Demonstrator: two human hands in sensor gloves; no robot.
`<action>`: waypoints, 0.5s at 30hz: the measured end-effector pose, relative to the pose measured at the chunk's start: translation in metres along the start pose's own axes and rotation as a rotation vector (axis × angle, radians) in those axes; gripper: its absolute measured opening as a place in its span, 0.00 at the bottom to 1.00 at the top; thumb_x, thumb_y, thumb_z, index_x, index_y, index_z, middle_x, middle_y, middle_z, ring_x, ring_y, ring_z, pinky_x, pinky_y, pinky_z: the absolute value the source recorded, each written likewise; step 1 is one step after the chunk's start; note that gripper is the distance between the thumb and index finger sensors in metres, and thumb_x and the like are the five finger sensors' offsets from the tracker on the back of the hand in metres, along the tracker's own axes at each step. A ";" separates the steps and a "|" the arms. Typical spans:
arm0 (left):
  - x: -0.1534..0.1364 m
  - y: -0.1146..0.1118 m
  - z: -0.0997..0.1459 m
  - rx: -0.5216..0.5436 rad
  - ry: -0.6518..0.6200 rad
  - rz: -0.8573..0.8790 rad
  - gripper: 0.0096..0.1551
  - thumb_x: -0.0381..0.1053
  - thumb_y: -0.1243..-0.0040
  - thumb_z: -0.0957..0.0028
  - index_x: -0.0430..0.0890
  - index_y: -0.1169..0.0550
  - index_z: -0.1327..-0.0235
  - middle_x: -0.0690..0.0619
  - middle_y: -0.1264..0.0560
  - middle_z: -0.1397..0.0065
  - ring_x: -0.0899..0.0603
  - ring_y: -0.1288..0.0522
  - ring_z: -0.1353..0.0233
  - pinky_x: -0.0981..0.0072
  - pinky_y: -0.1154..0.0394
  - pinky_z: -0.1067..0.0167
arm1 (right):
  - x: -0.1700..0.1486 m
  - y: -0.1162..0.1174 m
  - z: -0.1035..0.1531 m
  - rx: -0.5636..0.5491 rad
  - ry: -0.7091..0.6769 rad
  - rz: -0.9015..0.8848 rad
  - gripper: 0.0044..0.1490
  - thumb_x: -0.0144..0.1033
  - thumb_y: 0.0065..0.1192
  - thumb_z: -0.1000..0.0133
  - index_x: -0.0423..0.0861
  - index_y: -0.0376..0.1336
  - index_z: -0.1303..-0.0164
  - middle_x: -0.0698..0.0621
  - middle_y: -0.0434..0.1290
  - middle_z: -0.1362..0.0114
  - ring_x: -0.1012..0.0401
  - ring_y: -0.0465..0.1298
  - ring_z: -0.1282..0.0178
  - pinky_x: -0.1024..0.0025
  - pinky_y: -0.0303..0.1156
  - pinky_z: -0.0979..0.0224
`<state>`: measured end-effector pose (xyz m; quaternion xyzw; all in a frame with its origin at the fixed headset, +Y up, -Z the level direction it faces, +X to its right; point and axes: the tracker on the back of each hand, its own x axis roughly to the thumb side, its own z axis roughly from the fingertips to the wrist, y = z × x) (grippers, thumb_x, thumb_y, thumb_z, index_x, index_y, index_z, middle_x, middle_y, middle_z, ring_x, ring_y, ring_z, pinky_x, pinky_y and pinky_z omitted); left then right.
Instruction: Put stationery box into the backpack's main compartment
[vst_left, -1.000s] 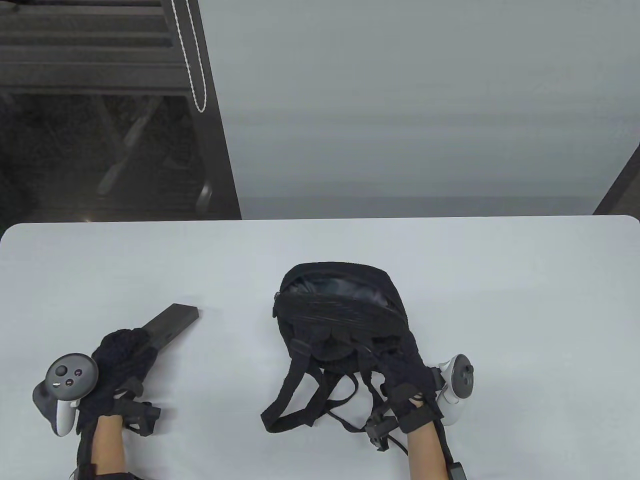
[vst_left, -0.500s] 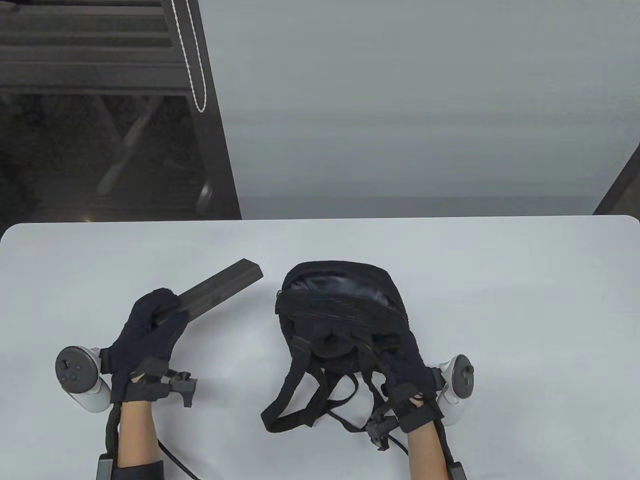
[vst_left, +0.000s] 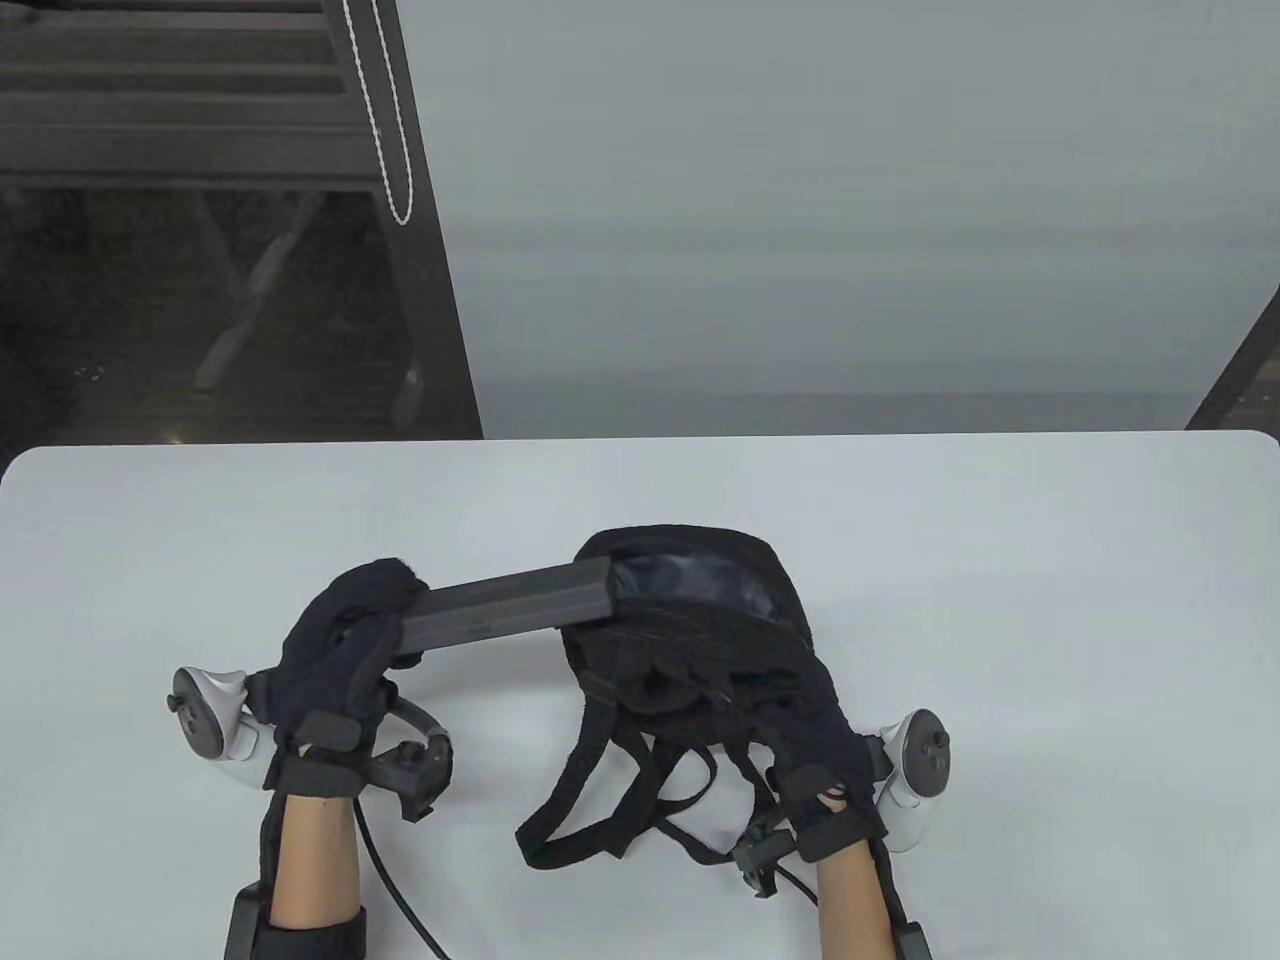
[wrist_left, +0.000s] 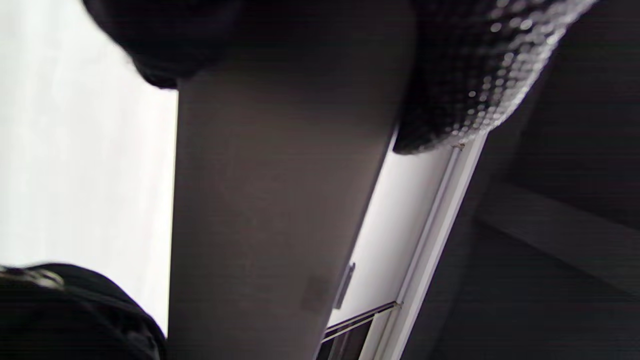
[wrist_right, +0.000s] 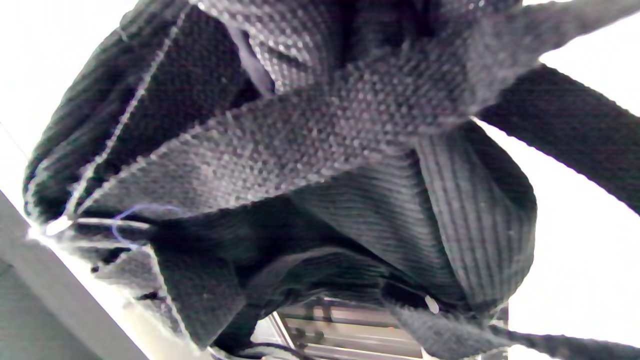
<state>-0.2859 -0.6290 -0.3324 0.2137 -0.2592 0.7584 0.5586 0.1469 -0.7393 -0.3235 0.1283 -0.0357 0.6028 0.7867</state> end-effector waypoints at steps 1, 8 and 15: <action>0.002 -0.005 -0.001 -0.014 -0.004 -0.011 0.27 0.61 0.22 0.47 0.47 0.15 0.43 0.41 0.25 0.32 0.25 0.24 0.39 0.57 0.15 0.60 | 0.000 0.000 0.000 0.001 0.001 0.011 0.31 0.34 0.71 0.41 0.61 0.60 0.30 0.50 0.63 0.20 0.50 0.77 0.36 0.55 0.78 0.37; 0.004 -0.022 -0.001 -0.078 -0.001 -0.129 0.26 0.62 0.22 0.47 0.47 0.14 0.44 0.41 0.24 0.33 0.25 0.25 0.41 0.57 0.16 0.62 | 0.001 0.003 0.000 0.016 -0.011 0.070 0.30 0.34 0.71 0.41 0.61 0.61 0.30 0.51 0.63 0.20 0.49 0.76 0.35 0.55 0.77 0.37; 0.009 -0.036 -0.001 -0.151 -0.003 -0.272 0.25 0.61 0.22 0.47 0.46 0.13 0.45 0.42 0.25 0.33 0.25 0.27 0.41 0.54 0.18 0.60 | 0.008 0.011 0.001 0.042 -0.044 0.120 0.30 0.34 0.71 0.41 0.62 0.61 0.31 0.52 0.62 0.20 0.50 0.76 0.35 0.55 0.76 0.36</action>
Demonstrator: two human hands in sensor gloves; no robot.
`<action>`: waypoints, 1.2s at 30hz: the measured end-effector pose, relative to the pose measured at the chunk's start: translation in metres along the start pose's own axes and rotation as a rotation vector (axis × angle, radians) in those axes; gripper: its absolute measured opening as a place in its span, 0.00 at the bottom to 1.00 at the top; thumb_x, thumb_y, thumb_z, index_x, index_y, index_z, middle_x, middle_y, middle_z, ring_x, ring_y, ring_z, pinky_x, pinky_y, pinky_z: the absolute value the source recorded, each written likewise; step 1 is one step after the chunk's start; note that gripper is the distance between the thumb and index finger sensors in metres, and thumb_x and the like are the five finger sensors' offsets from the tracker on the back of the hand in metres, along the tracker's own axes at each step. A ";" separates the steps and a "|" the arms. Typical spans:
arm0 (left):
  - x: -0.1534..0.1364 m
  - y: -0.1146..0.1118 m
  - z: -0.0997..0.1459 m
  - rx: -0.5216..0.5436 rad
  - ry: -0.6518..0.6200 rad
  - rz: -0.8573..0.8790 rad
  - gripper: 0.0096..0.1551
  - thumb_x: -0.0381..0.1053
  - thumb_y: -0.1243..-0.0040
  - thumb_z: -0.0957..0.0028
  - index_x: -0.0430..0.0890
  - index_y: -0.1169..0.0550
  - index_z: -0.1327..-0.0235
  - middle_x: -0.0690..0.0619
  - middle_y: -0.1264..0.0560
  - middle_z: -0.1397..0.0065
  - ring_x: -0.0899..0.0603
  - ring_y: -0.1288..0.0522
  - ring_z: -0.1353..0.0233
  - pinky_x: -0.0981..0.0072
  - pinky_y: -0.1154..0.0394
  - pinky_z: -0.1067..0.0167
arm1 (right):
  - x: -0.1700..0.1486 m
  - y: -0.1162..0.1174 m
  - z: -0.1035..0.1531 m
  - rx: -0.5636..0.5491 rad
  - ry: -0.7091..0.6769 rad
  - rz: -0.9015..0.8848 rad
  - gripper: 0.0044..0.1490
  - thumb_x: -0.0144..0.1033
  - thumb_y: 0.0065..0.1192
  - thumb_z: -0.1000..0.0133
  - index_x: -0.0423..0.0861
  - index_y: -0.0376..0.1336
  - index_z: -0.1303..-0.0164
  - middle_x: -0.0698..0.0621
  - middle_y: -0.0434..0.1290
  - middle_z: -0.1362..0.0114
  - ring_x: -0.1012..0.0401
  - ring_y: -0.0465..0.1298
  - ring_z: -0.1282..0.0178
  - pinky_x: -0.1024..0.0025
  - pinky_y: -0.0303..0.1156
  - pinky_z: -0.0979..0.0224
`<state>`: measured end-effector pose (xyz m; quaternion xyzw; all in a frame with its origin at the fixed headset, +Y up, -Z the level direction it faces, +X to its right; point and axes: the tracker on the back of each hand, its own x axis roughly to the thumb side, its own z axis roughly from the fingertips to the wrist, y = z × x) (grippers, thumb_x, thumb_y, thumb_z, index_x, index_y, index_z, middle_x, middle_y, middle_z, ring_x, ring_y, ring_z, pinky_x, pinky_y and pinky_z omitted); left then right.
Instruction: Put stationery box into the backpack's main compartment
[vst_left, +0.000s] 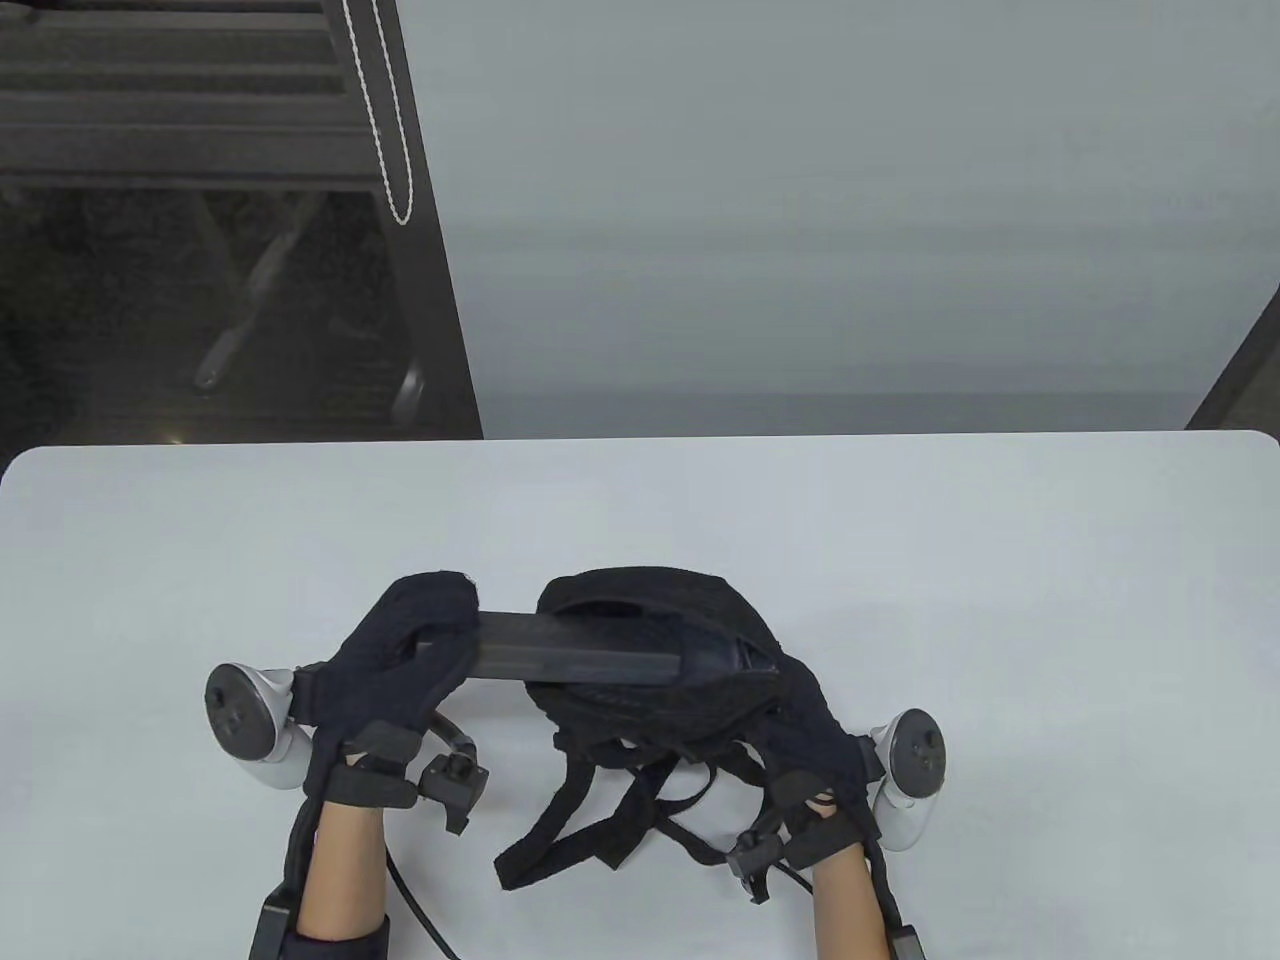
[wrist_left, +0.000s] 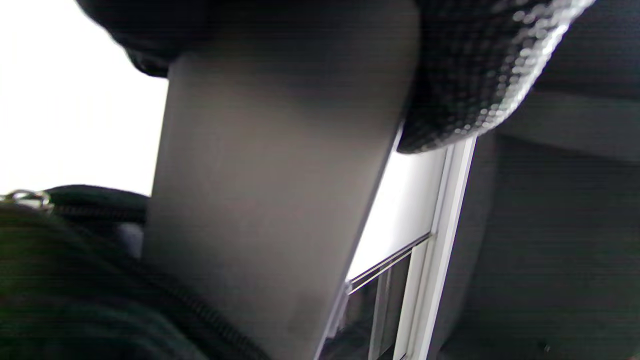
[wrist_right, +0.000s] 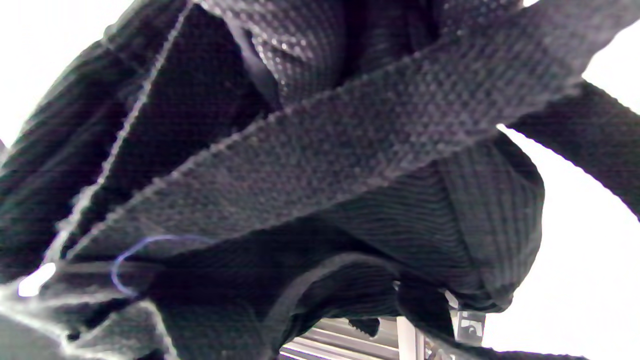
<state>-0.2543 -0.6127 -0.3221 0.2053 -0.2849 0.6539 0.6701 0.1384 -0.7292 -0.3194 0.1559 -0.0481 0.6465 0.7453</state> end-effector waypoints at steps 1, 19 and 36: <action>0.002 -0.003 0.000 -0.014 -0.003 -0.040 0.25 0.61 0.22 0.47 0.47 0.13 0.46 0.42 0.25 0.33 0.25 0.28 0.41 0.54 0.19 0.60 | 0.002 0.002 0.000 0.004 -0.008 0.016 0.30 0.34 0.71 0.41 0.63 0.61 0.31 0.52 0.62 0.20 0.50 0.76 0.34 0.54 0.76 0.36; 0.015 -0.039 0.000 -0.124 -0.030 -0.403 0.22 0.62 0.24 0.45 0.52 0.14 0.45 0.45 0.27 0.30 0.26 0.31 0.38 0.51 0.23 0.53 | 0.011 0.028 0.002 0.024 -0.065 0.240 0.29 0.34 0.71 0.41 0.63 0.61 0.32 0.52 0.62 0.20 0.49 0.75 0.34 0.55 0.76 0.36; -0.001 -0.070 0.005 -0.213 0.045 -0.632 0.22 0.59 0.24 0.44 0.49 0.13 0.43 0.42 0.29 0.29 0.25 0.33 0.36 0.47 0.23 0.49 | 0.014 0.038 0.005 -0.006 -0.098 0.284 0.28 0.34 0.70 0.41 0.63 0.62 0.33 0.53 0.63 0.20 0.49 0.76 0.35 0.57 0.77 0.37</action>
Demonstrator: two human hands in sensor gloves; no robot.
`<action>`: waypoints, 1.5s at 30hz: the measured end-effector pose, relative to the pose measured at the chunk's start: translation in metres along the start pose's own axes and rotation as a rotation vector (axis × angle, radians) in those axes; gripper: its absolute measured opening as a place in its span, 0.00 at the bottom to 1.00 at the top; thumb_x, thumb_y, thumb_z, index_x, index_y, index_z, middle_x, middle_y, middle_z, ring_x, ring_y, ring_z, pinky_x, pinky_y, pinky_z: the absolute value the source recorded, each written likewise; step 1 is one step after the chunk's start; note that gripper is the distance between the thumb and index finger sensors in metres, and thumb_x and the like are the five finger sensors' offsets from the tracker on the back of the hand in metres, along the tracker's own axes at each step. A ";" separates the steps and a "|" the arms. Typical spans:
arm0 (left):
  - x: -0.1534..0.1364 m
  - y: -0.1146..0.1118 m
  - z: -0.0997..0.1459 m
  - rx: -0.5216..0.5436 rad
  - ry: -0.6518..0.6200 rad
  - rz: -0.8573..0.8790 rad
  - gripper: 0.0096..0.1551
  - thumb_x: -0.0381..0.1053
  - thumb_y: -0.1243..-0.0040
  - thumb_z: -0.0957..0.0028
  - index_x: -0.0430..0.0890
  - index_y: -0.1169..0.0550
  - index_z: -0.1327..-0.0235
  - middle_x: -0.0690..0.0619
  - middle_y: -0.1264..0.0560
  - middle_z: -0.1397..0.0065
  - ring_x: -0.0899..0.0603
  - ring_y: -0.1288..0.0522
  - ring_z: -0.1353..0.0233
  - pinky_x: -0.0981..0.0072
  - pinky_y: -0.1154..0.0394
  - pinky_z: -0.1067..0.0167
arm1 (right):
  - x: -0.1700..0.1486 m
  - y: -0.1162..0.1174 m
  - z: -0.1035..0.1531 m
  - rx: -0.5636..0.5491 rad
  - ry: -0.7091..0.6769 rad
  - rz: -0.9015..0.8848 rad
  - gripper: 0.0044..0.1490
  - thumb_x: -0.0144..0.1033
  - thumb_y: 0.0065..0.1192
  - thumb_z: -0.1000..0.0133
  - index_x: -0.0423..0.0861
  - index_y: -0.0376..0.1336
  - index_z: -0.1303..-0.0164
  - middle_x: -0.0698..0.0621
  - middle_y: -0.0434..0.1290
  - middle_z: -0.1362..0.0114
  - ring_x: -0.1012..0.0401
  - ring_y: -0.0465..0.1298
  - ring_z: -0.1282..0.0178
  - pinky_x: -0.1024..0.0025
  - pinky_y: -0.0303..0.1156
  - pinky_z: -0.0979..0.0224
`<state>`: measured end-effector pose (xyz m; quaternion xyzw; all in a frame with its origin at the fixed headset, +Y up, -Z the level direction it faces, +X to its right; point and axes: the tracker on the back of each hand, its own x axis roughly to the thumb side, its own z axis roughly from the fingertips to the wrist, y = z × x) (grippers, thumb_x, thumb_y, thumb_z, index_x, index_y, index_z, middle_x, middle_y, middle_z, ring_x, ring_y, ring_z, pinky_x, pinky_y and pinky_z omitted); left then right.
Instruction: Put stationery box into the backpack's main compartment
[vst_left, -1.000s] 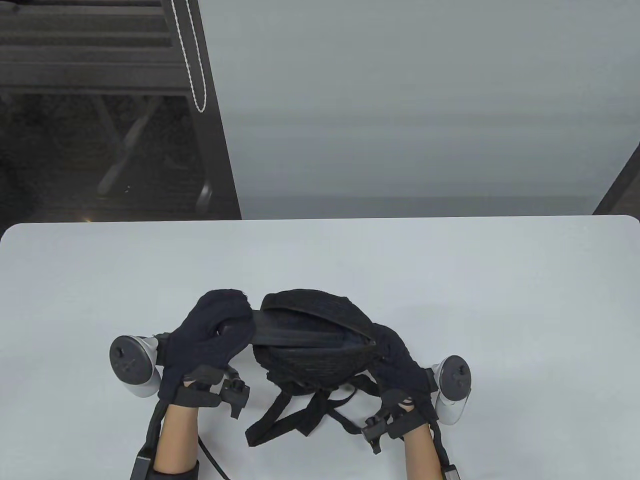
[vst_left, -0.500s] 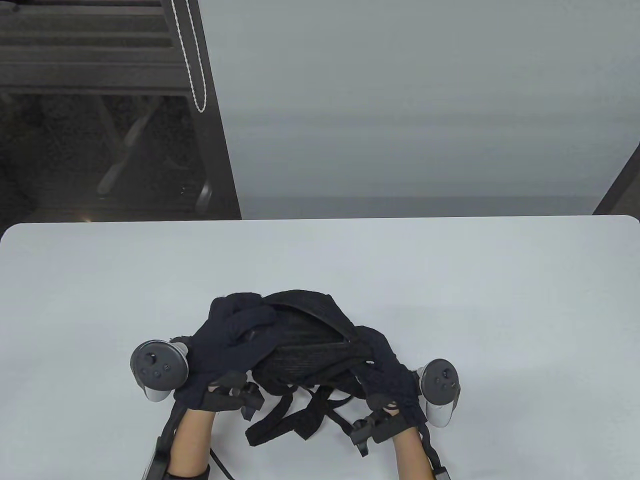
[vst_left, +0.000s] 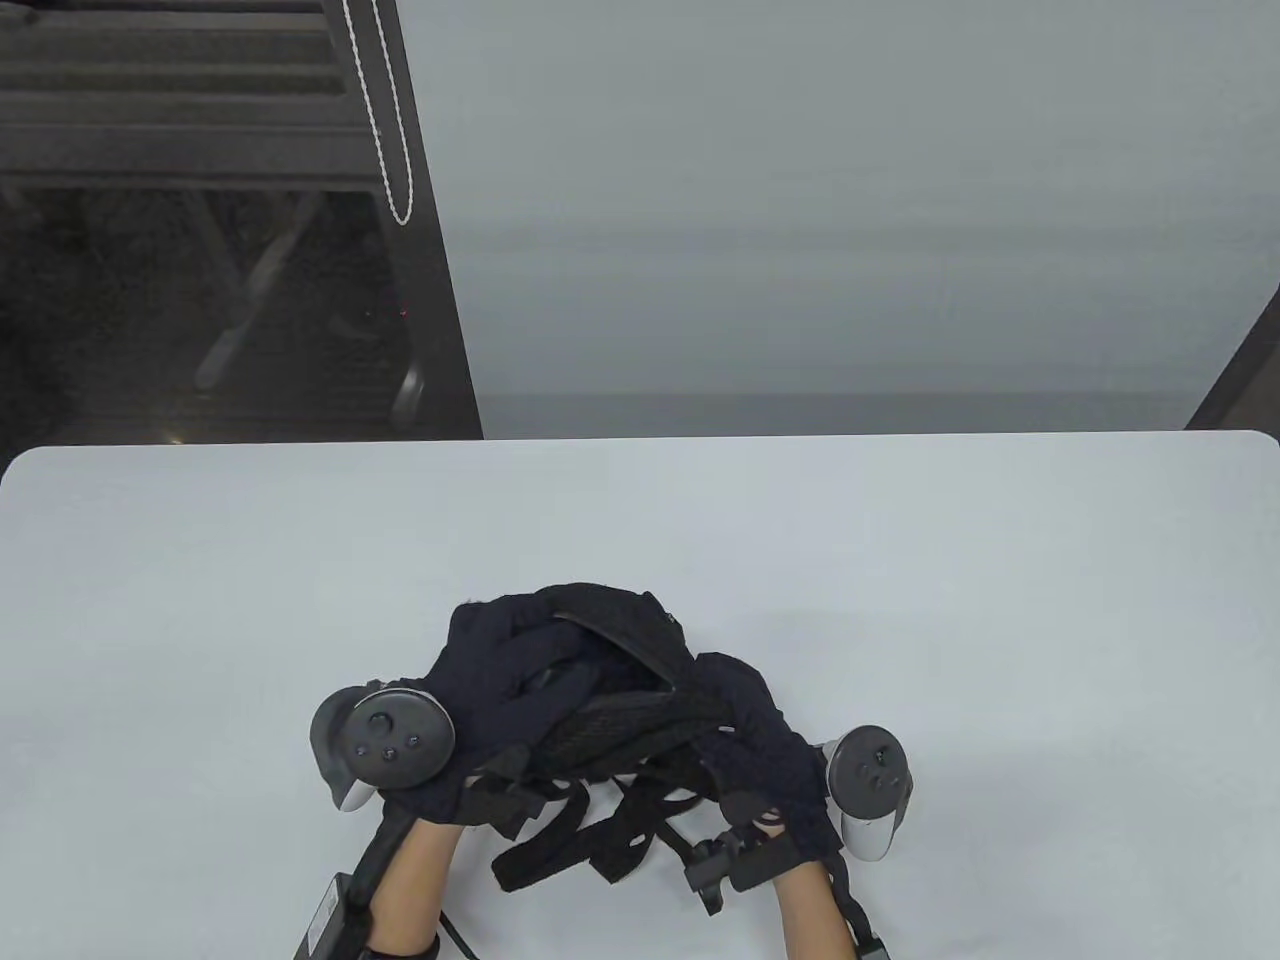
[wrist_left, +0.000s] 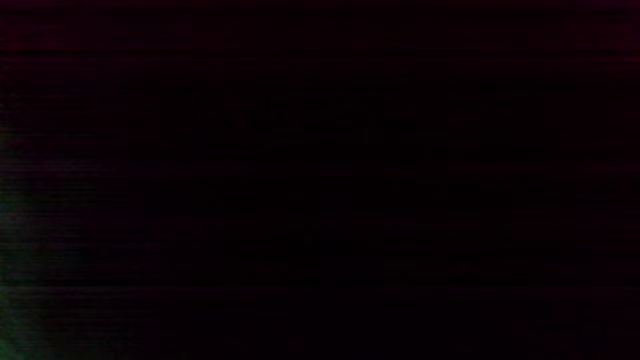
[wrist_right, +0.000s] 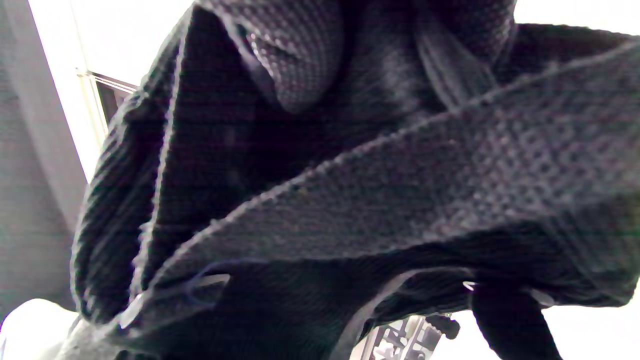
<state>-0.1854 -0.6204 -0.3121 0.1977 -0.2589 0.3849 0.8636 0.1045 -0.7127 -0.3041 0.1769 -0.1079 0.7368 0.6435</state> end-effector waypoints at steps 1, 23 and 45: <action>-0.001 -0.001 0.000 -0.006 0.007 0.002 0.23 0.59 0.24 0.44 0.48 0.14 0.42 0.42 0.29 0.28 0.25 0.33 0.36 0.47 0.23 0.49 | -0.001 -0.002 0.000 -0.007 0.004 -0.011 0.28 0.34 0.70 0.41 0.63 0.62 0.33 0.53 0.63 0.20 0.49 0.76 0.36 0.58 0.77 0.37; -0.022 -0.043 -0.005 -0.299 0.069 0.328 0.26 0.47 0.32 0.39 0.47 0.21 0.27 0.42 0.35 0.18 0.24 0.34 0.24 0.51 0.20 0.36 | -0.001 0.008 0.000 -0.009 0.022 0.031 0.27 0.31 0.72 0.43 0.60 0.65 0.34 0.53 0.64 0.21 0.47 0.75 0.34 0.56 0.77 0.36; -0.091 0.012 0.050 -0.148 0.223 0.367 0.51 0.56 0.28 0.42 0.69 0.48 0.15 0.50 0.49 0.10 0.28 0.53 0.14 0.27 0.51 0.26 | -0.013 -0.025 0.001 -0.100 0.035 -0.532 0.28 0.34 0.69 0.40 0.62 0.61 0.32 0.53 0.62 0.19 0.50 0.76 0.34 0.60 0.78 0.35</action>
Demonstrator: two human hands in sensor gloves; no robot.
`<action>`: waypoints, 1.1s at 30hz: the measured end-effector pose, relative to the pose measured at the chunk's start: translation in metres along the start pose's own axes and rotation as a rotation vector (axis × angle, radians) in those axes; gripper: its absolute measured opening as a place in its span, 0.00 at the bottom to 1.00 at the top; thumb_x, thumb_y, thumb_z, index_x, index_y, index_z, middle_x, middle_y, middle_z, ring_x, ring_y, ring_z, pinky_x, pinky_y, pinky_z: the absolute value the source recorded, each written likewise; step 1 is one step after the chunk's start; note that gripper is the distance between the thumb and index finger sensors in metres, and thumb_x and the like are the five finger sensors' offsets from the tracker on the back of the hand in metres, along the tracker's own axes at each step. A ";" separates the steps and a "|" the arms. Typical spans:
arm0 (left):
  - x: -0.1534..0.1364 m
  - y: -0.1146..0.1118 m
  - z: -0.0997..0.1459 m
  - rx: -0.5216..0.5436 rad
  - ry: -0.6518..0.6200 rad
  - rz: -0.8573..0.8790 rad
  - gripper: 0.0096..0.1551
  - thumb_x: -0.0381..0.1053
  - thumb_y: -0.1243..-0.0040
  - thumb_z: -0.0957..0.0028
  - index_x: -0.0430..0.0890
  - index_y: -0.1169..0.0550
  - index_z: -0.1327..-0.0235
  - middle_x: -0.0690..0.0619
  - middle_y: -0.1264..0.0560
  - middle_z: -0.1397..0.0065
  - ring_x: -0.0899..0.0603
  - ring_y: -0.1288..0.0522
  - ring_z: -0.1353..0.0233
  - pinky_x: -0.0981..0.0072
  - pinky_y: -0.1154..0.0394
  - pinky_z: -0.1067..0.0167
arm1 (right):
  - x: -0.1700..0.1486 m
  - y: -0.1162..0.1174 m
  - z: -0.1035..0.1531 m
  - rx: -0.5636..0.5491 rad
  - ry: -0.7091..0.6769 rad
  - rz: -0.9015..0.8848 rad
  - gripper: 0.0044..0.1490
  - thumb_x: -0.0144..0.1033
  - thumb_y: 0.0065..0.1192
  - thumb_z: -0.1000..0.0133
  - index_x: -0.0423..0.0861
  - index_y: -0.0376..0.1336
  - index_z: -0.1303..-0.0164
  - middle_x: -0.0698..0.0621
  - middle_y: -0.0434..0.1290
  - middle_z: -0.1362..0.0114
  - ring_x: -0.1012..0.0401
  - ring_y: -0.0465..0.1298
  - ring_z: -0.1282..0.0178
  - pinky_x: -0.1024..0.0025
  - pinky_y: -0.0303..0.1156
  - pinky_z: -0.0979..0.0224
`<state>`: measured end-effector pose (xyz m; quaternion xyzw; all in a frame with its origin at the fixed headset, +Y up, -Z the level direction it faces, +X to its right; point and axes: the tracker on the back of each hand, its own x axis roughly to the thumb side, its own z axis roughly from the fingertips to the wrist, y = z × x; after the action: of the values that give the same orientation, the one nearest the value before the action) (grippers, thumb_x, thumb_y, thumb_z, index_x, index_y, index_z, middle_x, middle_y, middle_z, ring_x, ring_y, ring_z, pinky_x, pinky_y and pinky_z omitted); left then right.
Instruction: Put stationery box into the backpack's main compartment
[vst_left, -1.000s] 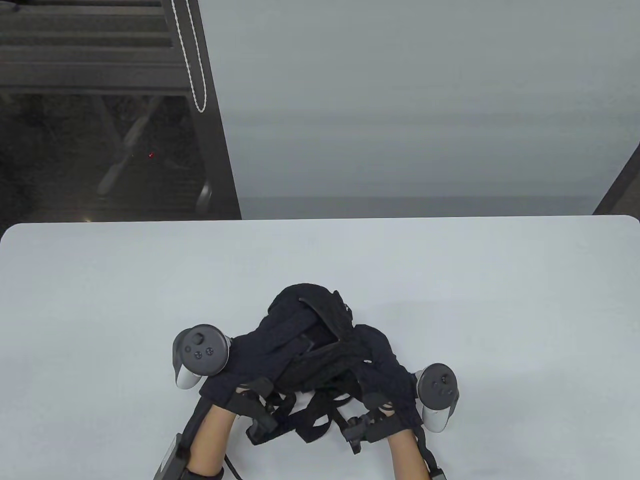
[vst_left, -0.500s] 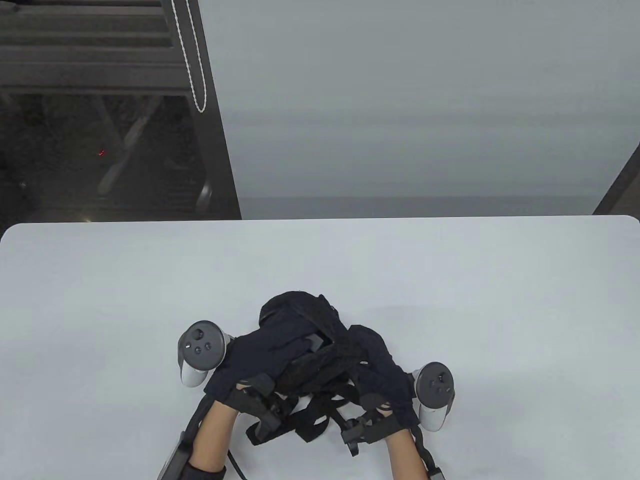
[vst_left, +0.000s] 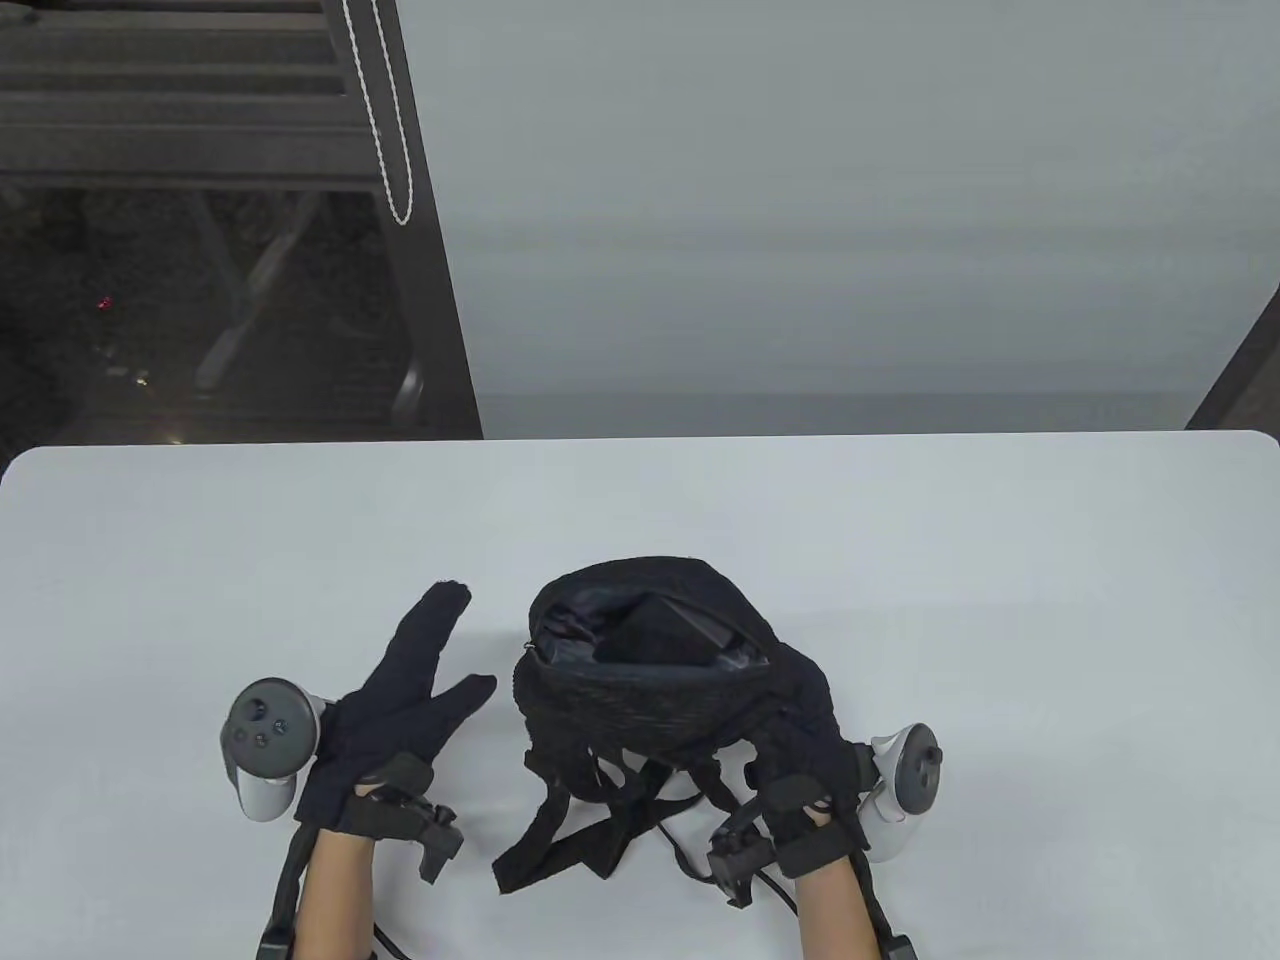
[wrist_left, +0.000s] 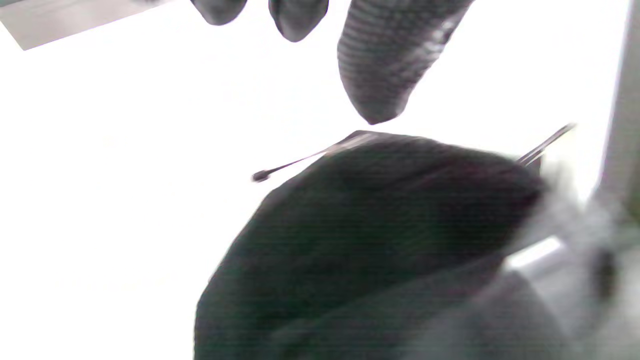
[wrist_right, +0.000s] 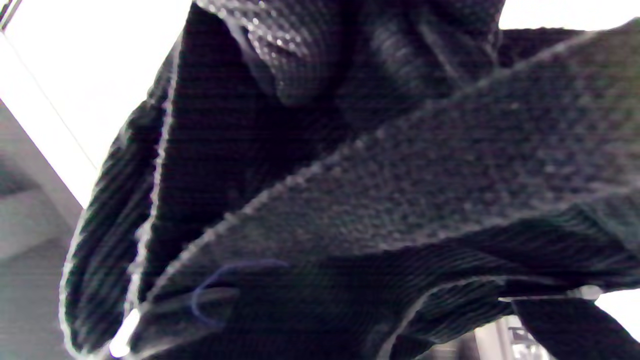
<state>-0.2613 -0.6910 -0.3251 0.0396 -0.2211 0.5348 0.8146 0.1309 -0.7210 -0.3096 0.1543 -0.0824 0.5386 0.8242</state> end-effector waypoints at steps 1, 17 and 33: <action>-0.009 -0.009 -0.001 -0.047 0.015 0.034 0.55 0.58 0.27 0.44 0.69 0.51 0.16 0.50 0.51 0.10 0.28 0.57 0.14 0.27 0.54 0.26 | 0.000 0.000 0.000 -0.003 -0.002 -0.007 0.28 0.35 0.69 0.41 0.62 0.61 0.32 0.53 0.62 0.20 0.50 0.76 0.34 0.60 0.78 0.36; -0.001 -0.058 -0.009 -0.025 -0.180 0.426 0.55 0.62 0.23 0.48 0.62 0.44 0.14 0.43 0.48 0.13 0.23 0.49 0.15 0.20 0.49 0.30 | -0.018 0.019 -0.002 0.172 0.102 0.032 0.30 0.41 0.69 0.39 0.62 0.59 0.29 0.53 0.63 0.20 0.50 0.76 0.35 0.55 0.77 0.37; -0.016 -0.031 0.009 0.295 -0.151 0.400 0.25 0.45 0.30 0.42 0.58 0.23 0.31 0.47 0.23 0.32 0.30 0.26 0.28 0.23 0.34 0.35 | 0.006 0.001 -0.003 0.053 -0.017 0.645 0.40 0.52 0.68 0.39 0.55 0.56 0.19 0.49 0.64 0.18 0.46 0.65 0.22 0.47 0.64 0.26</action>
<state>-0.2416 -0.7205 -0.3175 0.1534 -0.2044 0.7072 0.6592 0.1320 -0.7144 -0.3108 0.1463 -0.1199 0.7727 0.6059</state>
